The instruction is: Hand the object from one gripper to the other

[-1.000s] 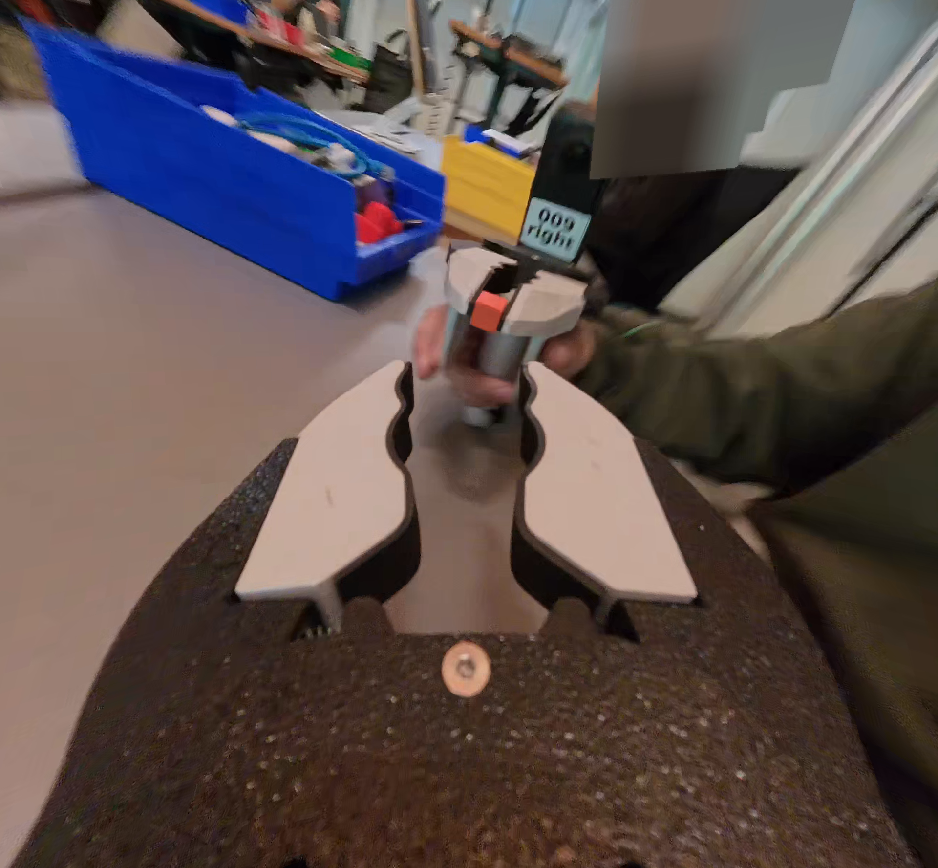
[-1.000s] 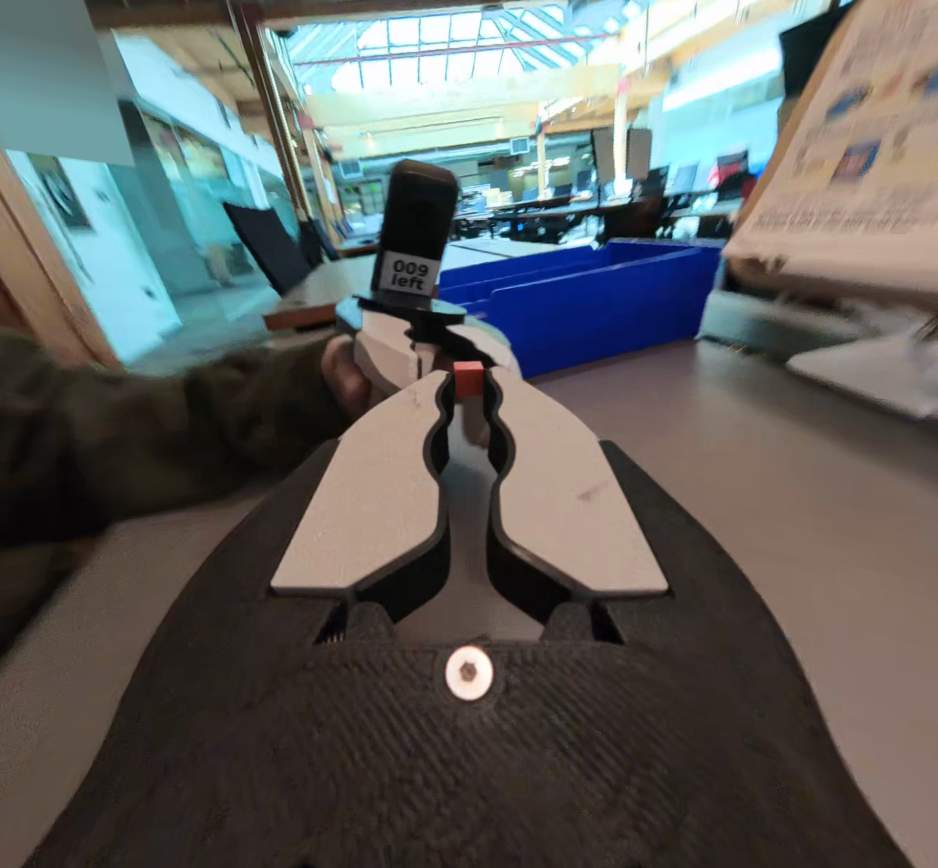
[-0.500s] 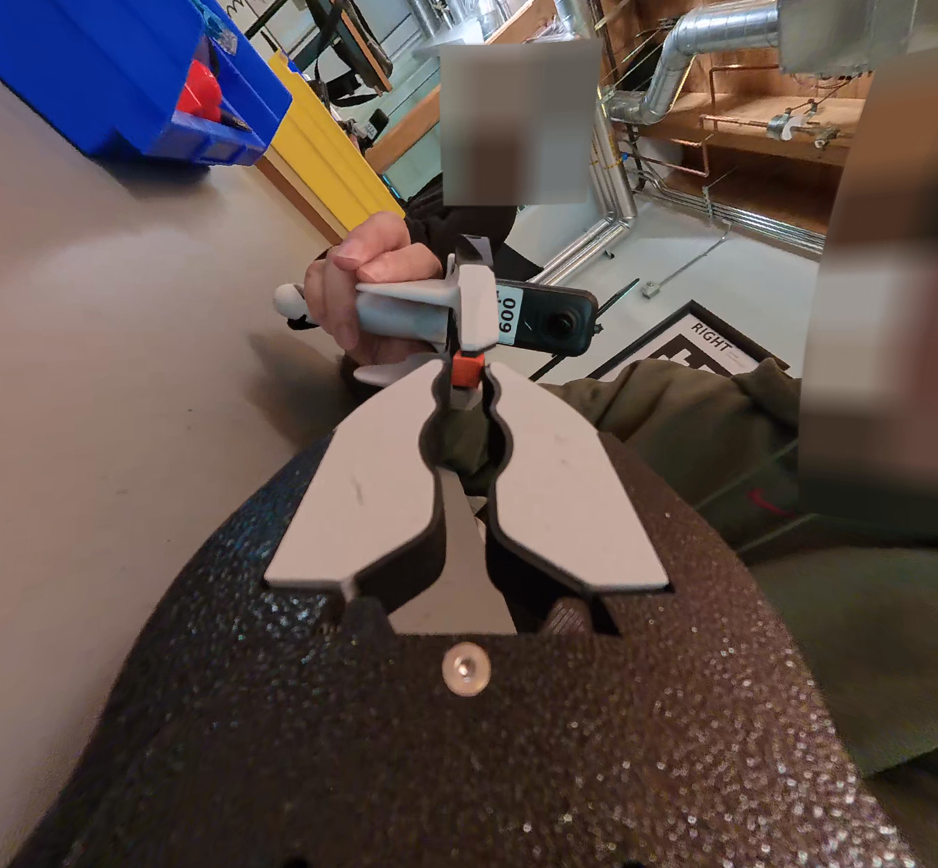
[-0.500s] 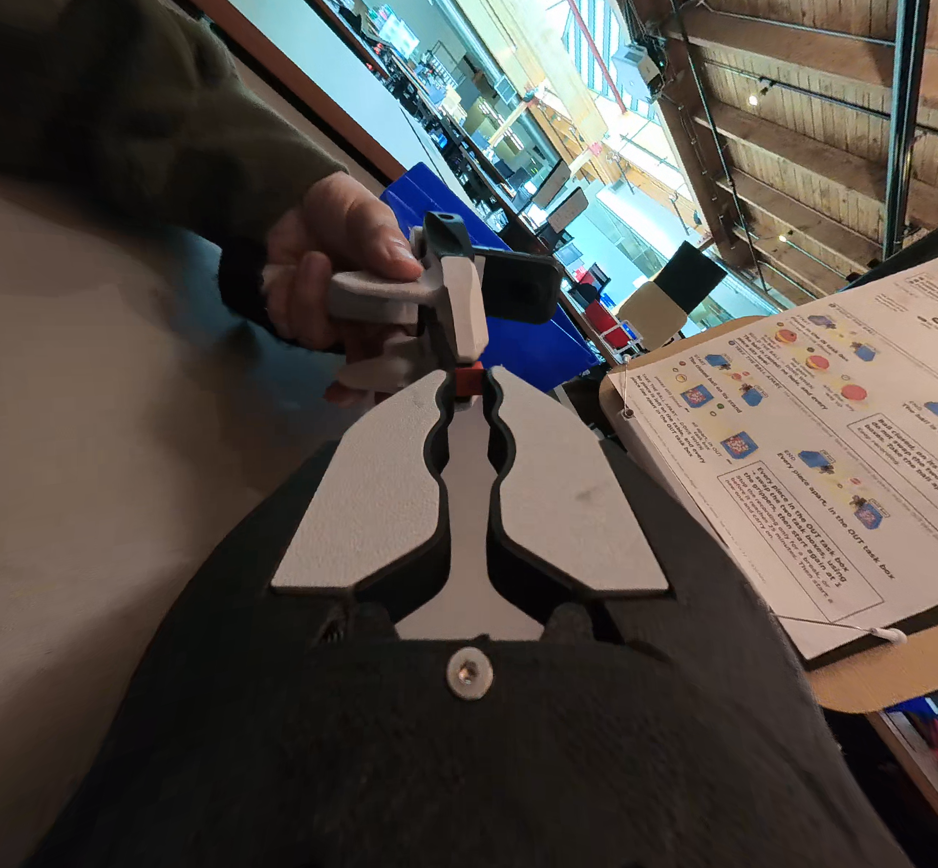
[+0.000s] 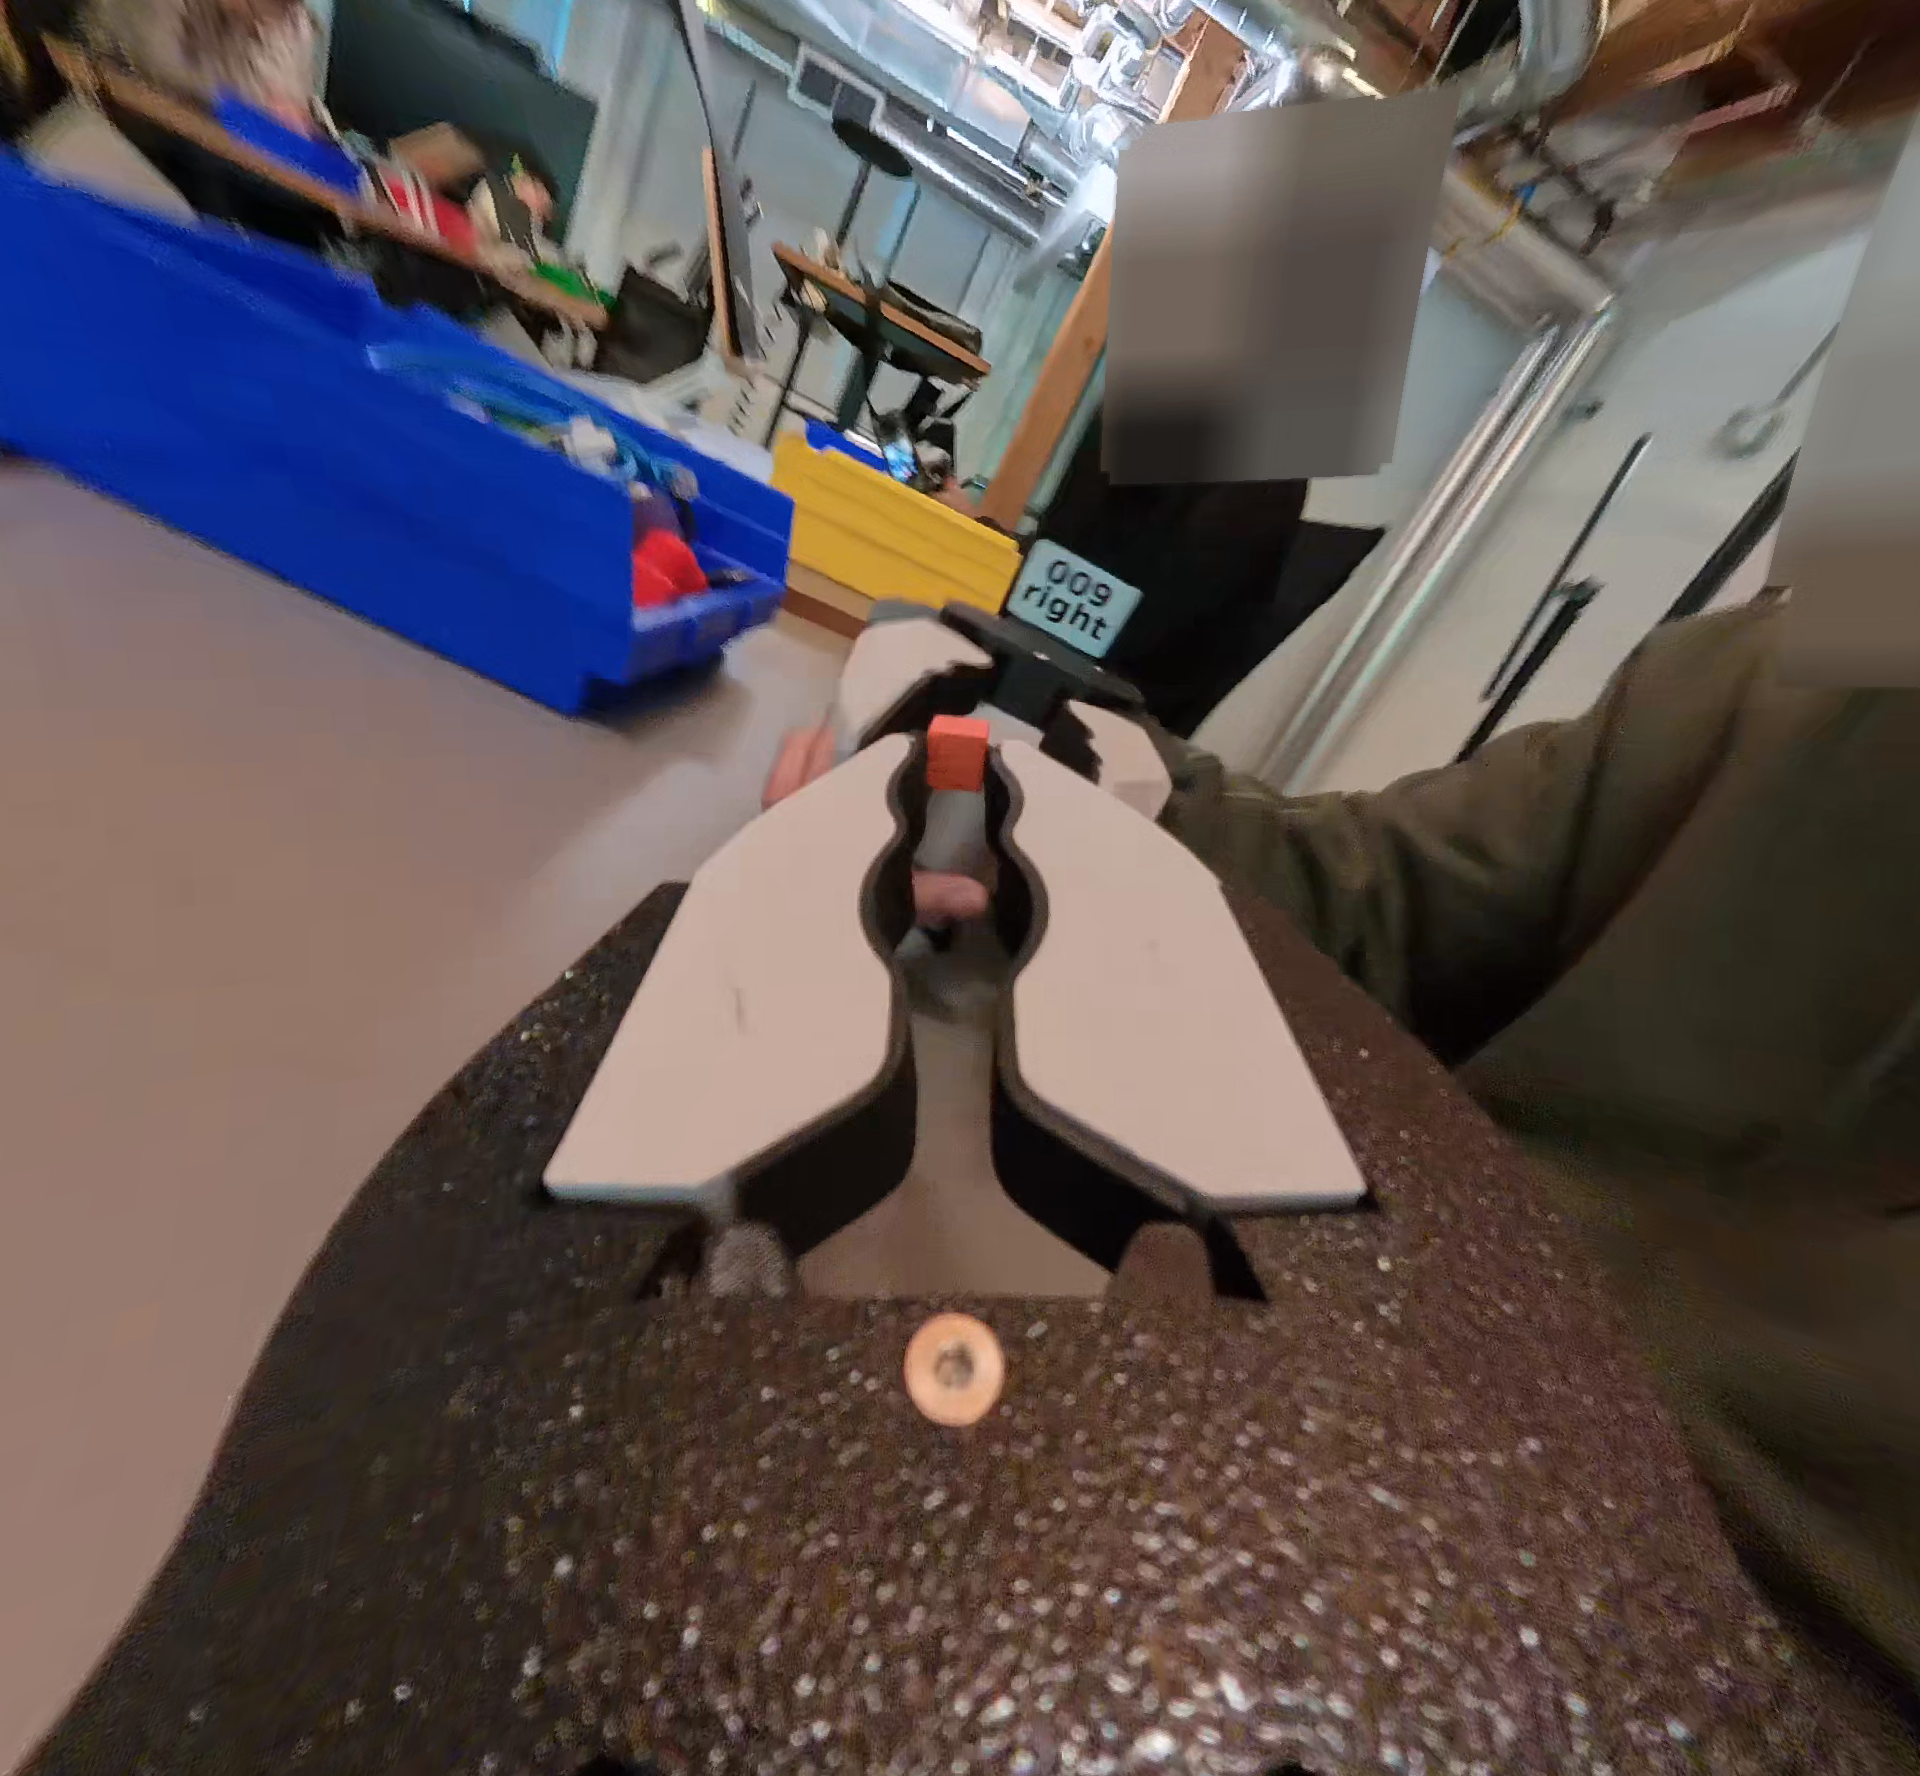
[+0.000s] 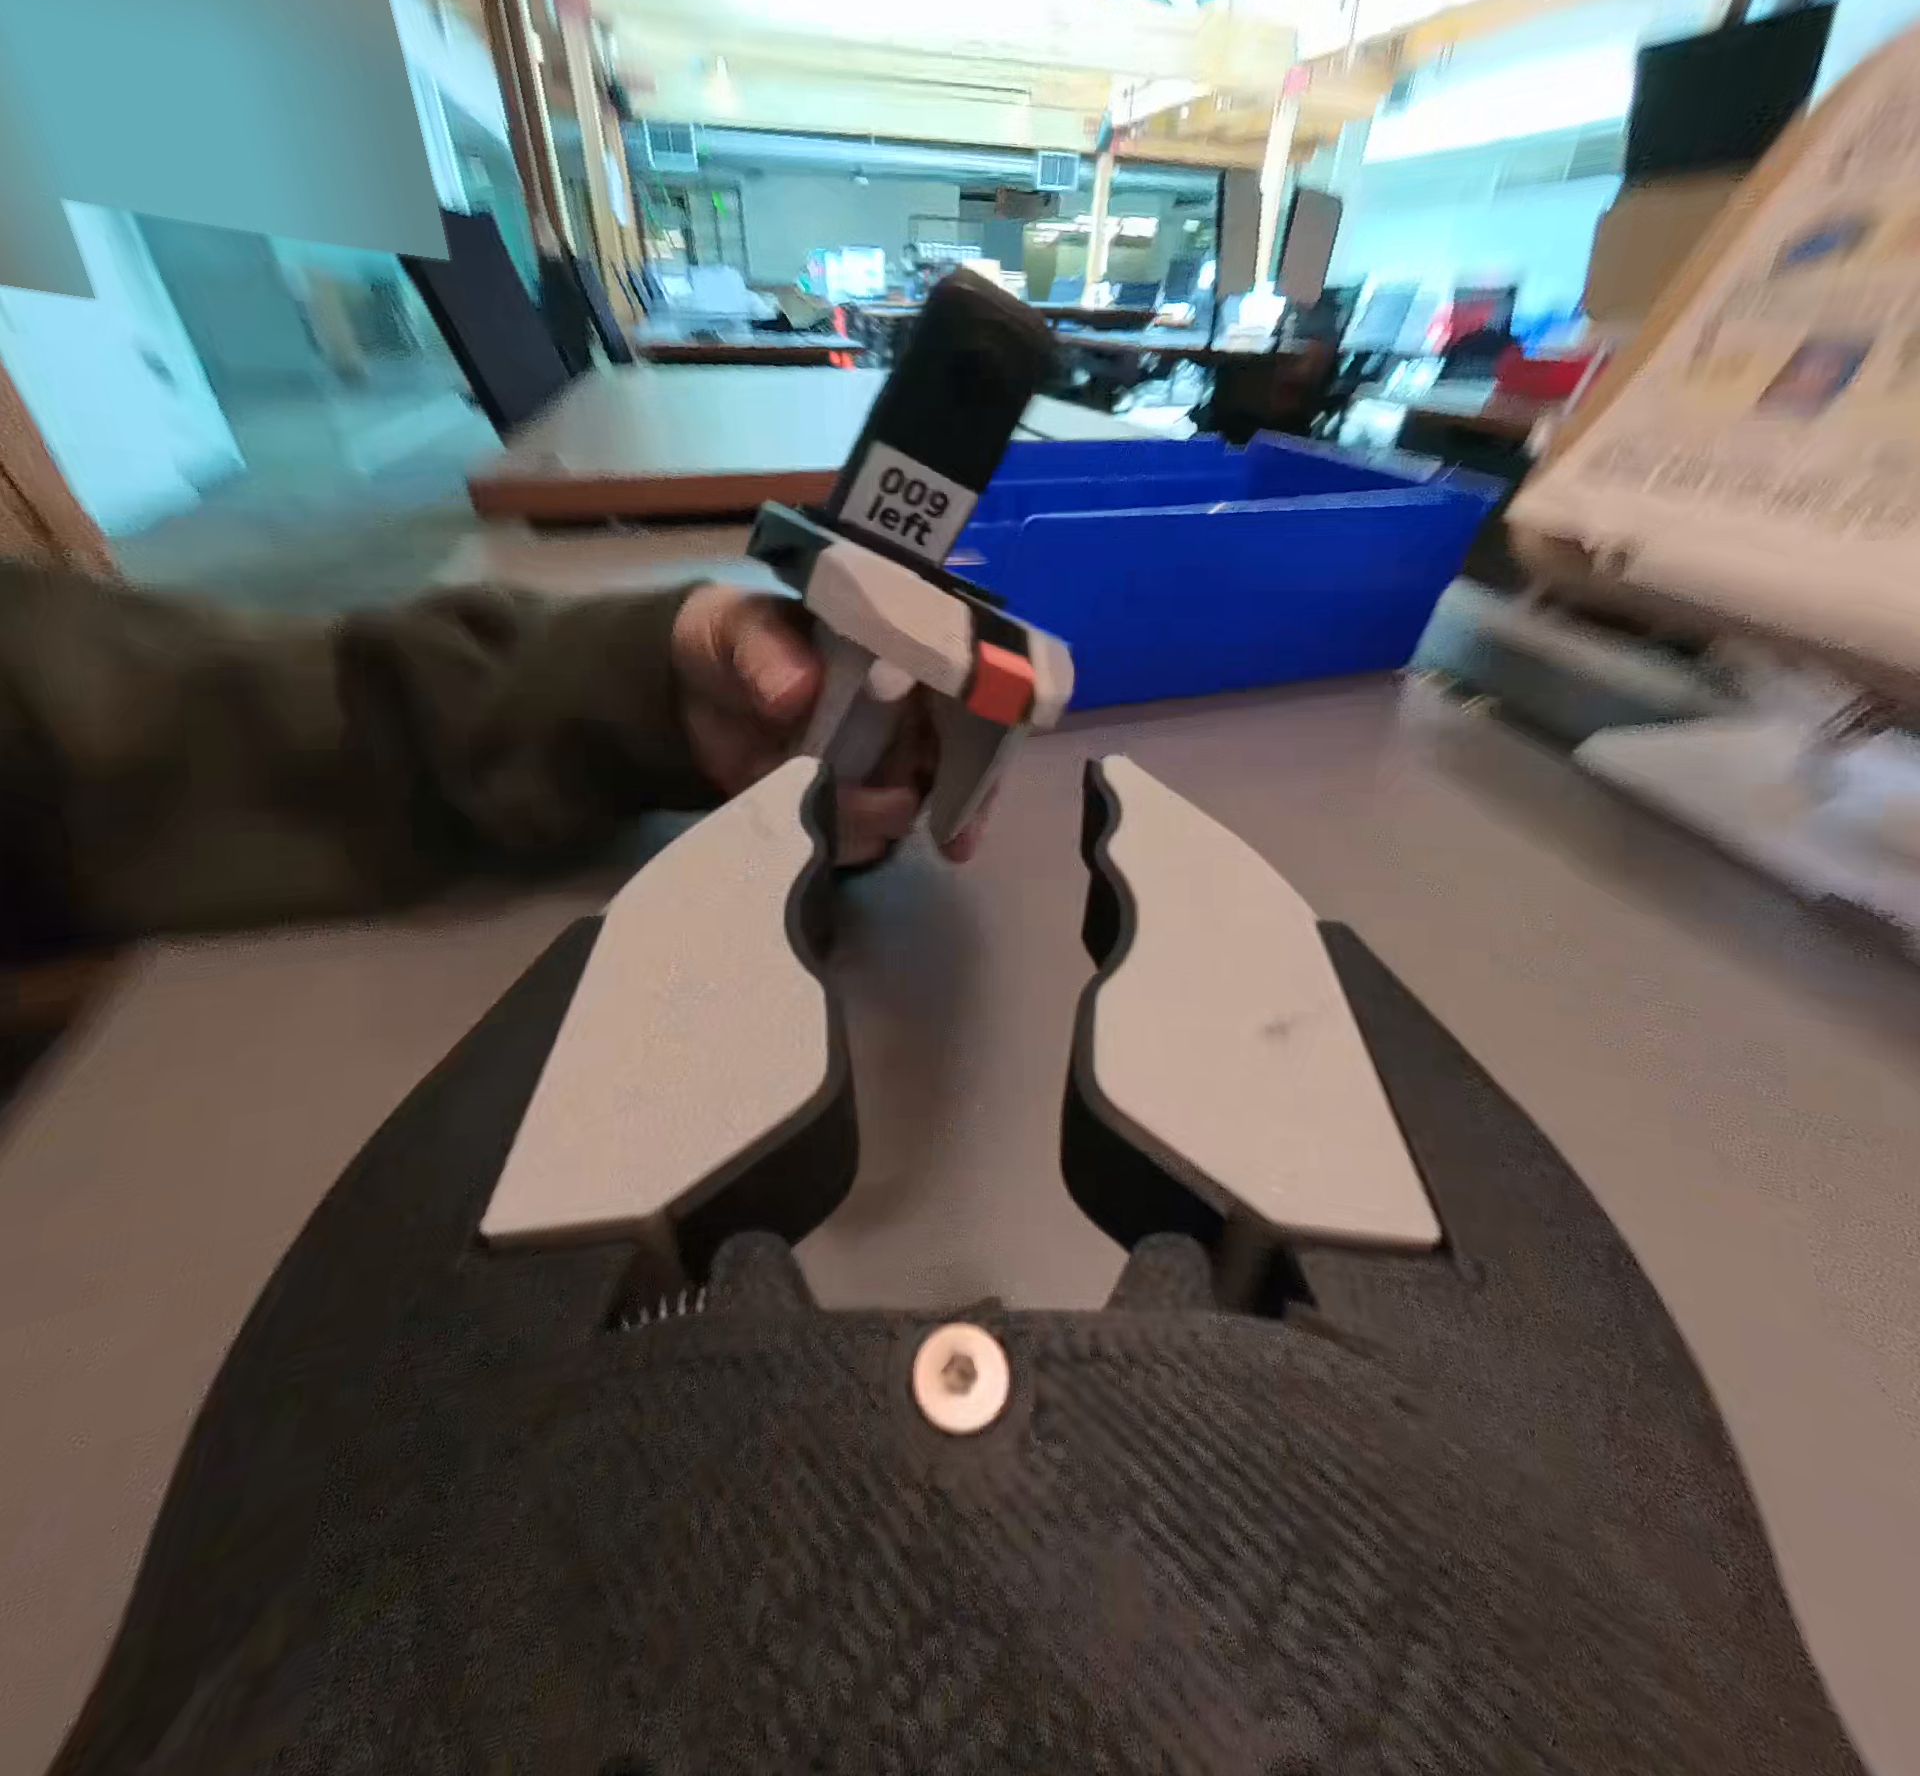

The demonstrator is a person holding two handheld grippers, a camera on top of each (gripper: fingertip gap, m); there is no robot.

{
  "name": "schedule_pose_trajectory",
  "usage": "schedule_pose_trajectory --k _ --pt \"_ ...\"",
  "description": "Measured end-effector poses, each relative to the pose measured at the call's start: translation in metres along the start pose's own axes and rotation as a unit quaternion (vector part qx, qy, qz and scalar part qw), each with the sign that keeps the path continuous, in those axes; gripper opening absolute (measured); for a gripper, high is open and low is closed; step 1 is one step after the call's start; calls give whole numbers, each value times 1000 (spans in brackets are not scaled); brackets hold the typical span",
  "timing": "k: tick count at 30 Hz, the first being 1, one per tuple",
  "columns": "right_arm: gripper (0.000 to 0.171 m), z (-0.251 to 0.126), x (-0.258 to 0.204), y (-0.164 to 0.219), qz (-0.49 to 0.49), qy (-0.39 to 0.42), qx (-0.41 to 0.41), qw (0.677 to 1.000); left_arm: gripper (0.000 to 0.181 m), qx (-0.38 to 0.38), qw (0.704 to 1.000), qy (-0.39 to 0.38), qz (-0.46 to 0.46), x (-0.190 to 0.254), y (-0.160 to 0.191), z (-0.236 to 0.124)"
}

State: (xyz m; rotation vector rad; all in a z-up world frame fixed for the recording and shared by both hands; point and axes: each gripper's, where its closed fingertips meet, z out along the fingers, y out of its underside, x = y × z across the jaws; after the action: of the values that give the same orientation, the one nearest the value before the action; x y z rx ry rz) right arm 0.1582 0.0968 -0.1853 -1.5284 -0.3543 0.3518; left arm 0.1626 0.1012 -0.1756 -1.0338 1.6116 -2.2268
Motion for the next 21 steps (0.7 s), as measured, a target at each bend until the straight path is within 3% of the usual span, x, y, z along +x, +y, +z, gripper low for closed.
schedule_pose_trajectory --k 1,6,9,13,16,21 --pt "47 0 2 0 67 -13 6 998 10 6 999 -9 40 1 -3 0" --pt "45 0 10 -3 306 -62 61 948 10 4 994 -21 106 3 -4 2" --pt "44 1 6 -4 363 -95 71 924 9 -4 990 -34 137 1 -2 2" --pt "41 2 -2 -13 454 -149 100 873 10 -53 961 -61 265 2 6 5" --pt "26 -1 4 -17 520 -164 130 828 10 -64 940 -79 324 1 8 8" --pt "24 1 4 -4 499 -149 90 849 10 -79 934 -87 338 -2 13 9"
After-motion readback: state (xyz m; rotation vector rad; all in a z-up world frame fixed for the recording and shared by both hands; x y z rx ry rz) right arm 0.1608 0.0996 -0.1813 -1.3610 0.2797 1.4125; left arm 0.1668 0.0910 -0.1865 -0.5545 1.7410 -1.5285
